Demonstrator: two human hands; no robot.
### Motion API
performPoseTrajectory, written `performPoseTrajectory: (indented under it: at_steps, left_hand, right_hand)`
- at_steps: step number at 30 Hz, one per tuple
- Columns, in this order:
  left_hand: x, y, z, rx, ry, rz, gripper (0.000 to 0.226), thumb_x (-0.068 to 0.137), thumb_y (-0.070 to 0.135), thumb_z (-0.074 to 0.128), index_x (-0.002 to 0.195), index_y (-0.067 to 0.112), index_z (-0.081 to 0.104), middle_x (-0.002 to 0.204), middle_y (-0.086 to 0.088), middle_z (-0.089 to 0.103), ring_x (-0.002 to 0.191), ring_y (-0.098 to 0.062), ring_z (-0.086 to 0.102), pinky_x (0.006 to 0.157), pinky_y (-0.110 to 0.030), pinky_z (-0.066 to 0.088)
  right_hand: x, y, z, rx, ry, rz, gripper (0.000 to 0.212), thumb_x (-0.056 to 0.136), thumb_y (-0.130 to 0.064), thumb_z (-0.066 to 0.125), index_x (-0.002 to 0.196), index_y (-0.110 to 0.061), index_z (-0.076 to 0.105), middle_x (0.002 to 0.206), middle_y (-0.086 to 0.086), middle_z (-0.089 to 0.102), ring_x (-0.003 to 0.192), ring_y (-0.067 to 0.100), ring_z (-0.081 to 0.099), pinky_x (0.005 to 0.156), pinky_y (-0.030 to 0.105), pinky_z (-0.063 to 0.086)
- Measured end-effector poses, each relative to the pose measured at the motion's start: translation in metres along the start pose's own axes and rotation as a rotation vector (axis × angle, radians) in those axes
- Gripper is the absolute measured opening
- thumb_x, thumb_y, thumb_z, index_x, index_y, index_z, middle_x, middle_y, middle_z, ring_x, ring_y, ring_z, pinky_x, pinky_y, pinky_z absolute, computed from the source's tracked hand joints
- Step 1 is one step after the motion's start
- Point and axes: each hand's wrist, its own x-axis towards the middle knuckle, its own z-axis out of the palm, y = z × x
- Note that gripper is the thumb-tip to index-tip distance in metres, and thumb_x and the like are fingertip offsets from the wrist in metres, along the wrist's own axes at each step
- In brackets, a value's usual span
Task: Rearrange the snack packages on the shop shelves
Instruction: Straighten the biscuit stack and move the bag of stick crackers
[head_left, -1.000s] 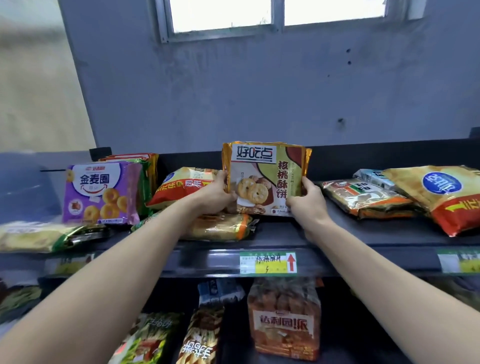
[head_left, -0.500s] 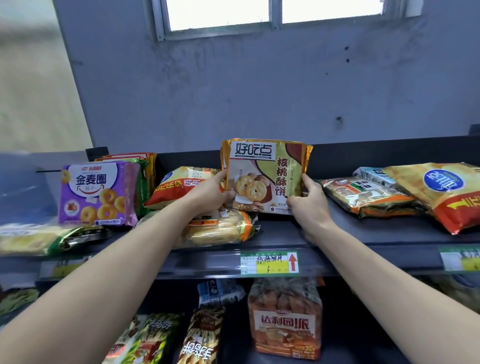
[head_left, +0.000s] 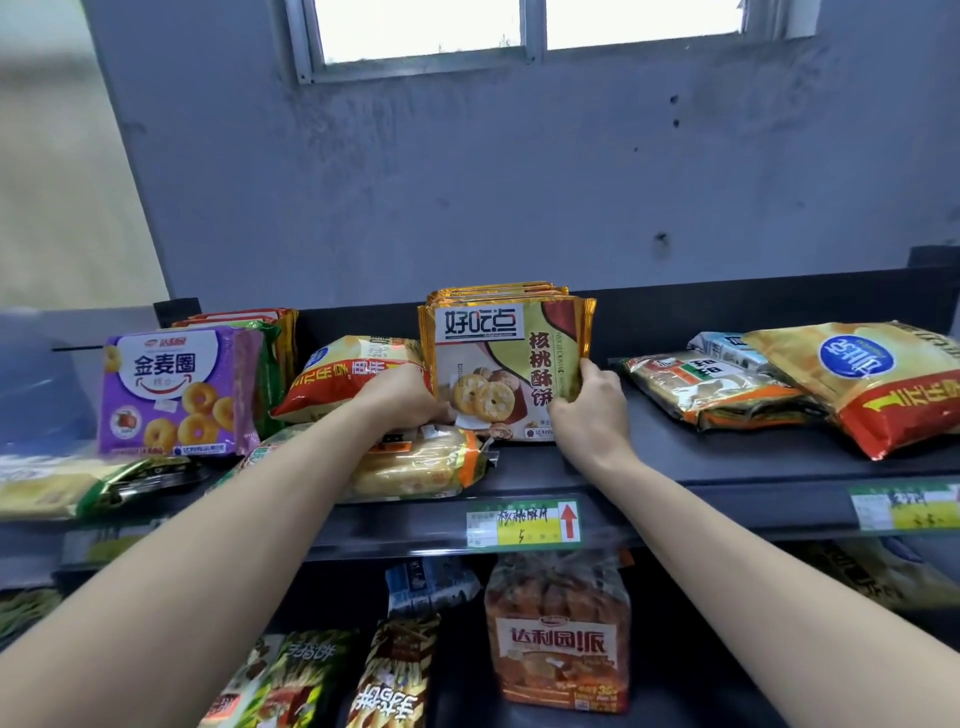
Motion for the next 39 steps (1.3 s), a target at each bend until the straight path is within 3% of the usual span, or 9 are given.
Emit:
performPoseTrajectory:
  at_steps: [4,7,11,15,17,20,28,34,39]
  left_hand:
    - [-0.008,-0.003,-0.002,-0.020,0.066,0.042,0.034,0.084,0.040,0.066,0.065,0.015,0.053,0.060,0.002,0.052,0.054,-0.012,0.047,0.046,-0.024,0.030]
    - [-0.019,-0.003,-0.008,-0.100,0.078,0.089,0.031,0.086,0.040,0.064,0.080,0.010,0.068,0.060,0.001,0.054,0.053,-0.011,0.045,0.046,-0.024,0.029]
    - [-0.031,-0.016,-0.023,-0.116,0.033,0.078,0.034,0.089,0.040,0.059,0.092,0.008,0.070,0.070,-0.002,0.054,0.062,-0.012,0.046,0.053,-0.024,0.034]
    - [-0.042,-0.041,-0.040,-0.006,-0.117,-0.001,0.039,0.094,0.044,0.048,0.108,0.015,0.068,0.100,-0.006,0.060,0.087,-0.017,0.053,0.072,-0.028,0.040]
    - [-0.047,-0.049,-0.043,-0.020,-0.128,-0.031,0.035,0.097,0.039,0.045,0.116,0.017,0.065,0.107,-0.006,0.060,0.094,-0.017,0.052,0.077,-0.030,0.039]
    - [-0.054,-0.049,-0.043,-0.053,-0.087,-0.008,0.028,0.096,0.030,0.050,0.115,0.018,0.066,0.108,-0.003,0.059,0.098,-0.016,0.052,0.080,-0.030,0.040]
    - [-0.067,-0.044,-0.040,-0.108,0.149,0.060,0.021,0.091,0.021,0.059,0.105,0.012,0.071,0.107,-0.003,0.062,0.097,-0.015,0.052,0.085,-0.028,0.045]
    - [-0.087,-0.034,-0.053,-0.029,0.247,0.061,0.019,0.090,0.017,0.061,0.101,0.008,0.073,0.109,-0.009,0.066,0.093,-0.017,0.054,0.084,-0.031,0.049]
    - [-0.108,-0.032,-0.056,-0.010,0.206,0.009,0.020,0.088,0.021,0.063,0.102,0.008,0.071,0.102,-0.007,0.067,0.087,-0.017,0.059,0.077,-0.030,0.052]
  right_hand:
    - [-0.011,-0.007,-0.002,-0.038,0.127,-0.124,0.051,0.089,-0.010,0.052,0.139,-0.011,0.039,0.134,0.009,0.042,0.125,0.027,0.037,0.104,0.040,0.032]
    - [-0.023,-0.013,-0.002,0.032,0.161,-0.316,0.040,0.090,-0.006,0.051,0.130,-0.011,0.052,0.129,0.006,0.051,0.122,0.020,0.045,0.107,0.032,0.035]
    - [-0.042,-0.024,-0.003,0.119,0.045,-0.410,0.024,0.093,-0.007,0.051,0.114,-0.011,0.062,0.109,-0.001,0.060,0.099,0.010,0.053,0.086,0.014,0.039]
    - [-0.065,-0.041,-0.007,0.170,0.017,-0.331,0.019,0.095,-0.030,0.052,0.082,-0.018,0.056,0.071,-0.011,0.054,0.064,0.001,0.047,0.056,0.010,0.036]
    - [-0.076,-0.049,-0.010,0.189,-0.081,-0.277,0.034,0.091,-0.048,0.052,0.074,-0.018,0.051,0.066,-0.009,0.052,0.063,0.005,0.048,0.055,0.019,0.037]
    - [-0.087,-0.056,-0.008,0.033,-0.258,-0.242,0.046,0.081,-0.062,0.055,0.088,-0.017,0.054,0.082,-0.004,0.059,0.078,0.016,0.057,0.066,0.033,0.047]
    - [-0.094,-0.052,-0.001,0.189,-0.417,-0.080,0.046,0.082,-0.043,0.066,0.114,-0.016,0.049,0.105,0.005,0.062,0.091,0.024,0.065,0.082,0.043,0.056]
    - [-0.089,-0.051,-0.010,0.486,-0.522,0.187,0.035,0.088,-0.028,0.066,0.117,-0.013,0.053,0.110,0.011,0.062,0.065,0.018,0.061,0.064,0.029,0.061]
    - [-0.090,-0.049,-0.011,0.569,-0.452,0.237,0.028,0.089,-0.020,0.065,0.114,-0.011,0.056,0.113,0.010,0.057,0.074,0.020,0.060,0.045,0.021,0.053]
